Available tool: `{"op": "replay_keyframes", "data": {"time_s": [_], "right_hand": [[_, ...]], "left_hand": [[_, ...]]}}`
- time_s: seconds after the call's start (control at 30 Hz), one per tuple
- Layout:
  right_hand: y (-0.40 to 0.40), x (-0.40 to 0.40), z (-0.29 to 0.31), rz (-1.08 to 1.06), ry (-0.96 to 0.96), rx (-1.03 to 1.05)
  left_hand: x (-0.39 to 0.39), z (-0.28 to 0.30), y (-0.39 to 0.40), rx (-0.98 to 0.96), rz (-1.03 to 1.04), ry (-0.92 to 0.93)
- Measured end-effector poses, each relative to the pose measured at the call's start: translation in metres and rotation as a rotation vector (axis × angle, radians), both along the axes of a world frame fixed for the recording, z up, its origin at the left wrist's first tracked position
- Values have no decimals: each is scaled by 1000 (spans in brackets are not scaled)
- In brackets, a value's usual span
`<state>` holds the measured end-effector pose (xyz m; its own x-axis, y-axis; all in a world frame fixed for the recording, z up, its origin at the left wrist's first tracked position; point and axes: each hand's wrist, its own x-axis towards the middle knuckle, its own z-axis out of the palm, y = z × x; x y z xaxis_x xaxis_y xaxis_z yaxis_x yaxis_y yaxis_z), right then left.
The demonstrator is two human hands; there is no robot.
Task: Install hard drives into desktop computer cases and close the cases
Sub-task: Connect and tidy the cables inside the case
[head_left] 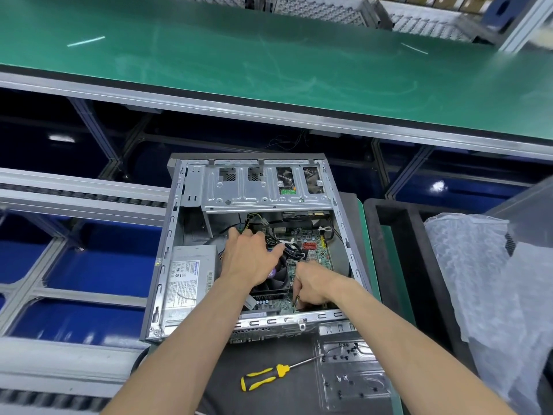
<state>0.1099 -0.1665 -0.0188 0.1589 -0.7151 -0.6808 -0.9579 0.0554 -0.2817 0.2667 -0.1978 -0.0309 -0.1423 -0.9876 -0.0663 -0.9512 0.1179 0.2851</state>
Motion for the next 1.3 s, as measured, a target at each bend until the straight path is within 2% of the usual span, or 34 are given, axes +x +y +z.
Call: {"op": "replay_keyframes", "data": {"time_s": [1.03,1.3], "right_hand": [[-1,-1,-4,71,32,5],[-2,2,-5,167,144,-7]], "left_hand": [[1,-6,-3,33,-29,-20],[1,-7,-3,33,-24,3]]}}
